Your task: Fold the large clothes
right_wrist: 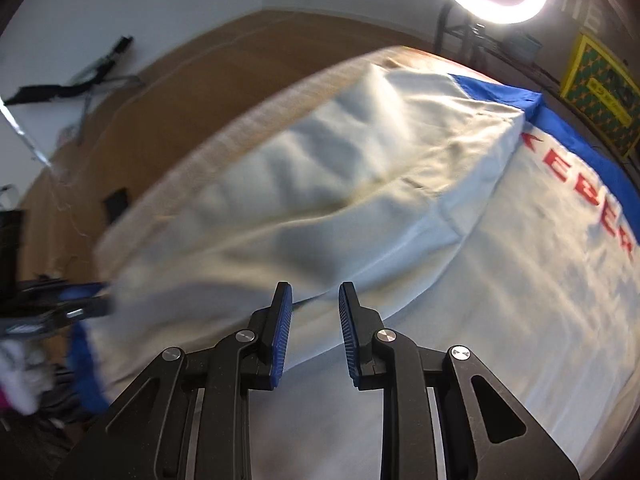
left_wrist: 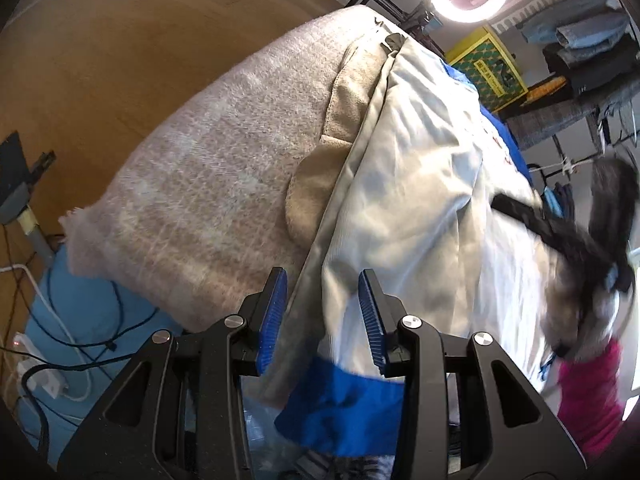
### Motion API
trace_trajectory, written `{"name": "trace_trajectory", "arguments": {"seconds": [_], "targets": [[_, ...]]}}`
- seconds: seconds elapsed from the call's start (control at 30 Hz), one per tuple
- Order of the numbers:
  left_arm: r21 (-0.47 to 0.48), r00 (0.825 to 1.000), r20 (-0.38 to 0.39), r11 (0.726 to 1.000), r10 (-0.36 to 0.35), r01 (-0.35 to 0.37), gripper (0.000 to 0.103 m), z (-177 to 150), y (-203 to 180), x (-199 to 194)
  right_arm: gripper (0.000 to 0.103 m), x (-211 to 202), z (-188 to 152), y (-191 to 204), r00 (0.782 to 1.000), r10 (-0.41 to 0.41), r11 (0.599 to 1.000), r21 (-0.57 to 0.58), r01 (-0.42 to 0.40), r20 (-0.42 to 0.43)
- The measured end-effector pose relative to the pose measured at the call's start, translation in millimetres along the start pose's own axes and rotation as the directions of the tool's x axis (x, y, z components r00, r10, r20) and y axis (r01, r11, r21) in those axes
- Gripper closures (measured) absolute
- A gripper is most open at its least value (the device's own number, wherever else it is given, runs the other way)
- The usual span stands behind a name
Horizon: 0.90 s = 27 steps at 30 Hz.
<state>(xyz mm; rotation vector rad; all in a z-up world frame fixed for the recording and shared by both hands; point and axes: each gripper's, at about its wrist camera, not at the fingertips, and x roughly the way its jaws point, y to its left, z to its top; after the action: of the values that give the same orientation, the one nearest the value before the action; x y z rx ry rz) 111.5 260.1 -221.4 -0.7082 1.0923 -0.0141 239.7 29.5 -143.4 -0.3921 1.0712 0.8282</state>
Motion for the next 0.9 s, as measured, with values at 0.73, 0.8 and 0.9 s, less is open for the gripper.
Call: {"name": "trace_trajectory", "arguments": {"seconds": [0.73,0.8,0.9], "targets": [[-0.060,0.993,-0.033,0.992,-0.109,0.107,0.089,4,-5,9,0.076,30,-48,46,0.989,0.113,0.993,-0.020,-0.116,-0.098],[-0.027,0.995,-0.019,0.995,-0.093,0.093,0.094,3,-11,6,0.076,28,-48,49,0.989,0.106,0.994,-0.026,-0.109,-0.100],[0.015,0.993,0.032,0.994,-0.112,0.112,0.099,3,-27,-8,0.076,26,-49,49,0.989,0.105,0.994,-0.031,-0.109,-0.102]]}}
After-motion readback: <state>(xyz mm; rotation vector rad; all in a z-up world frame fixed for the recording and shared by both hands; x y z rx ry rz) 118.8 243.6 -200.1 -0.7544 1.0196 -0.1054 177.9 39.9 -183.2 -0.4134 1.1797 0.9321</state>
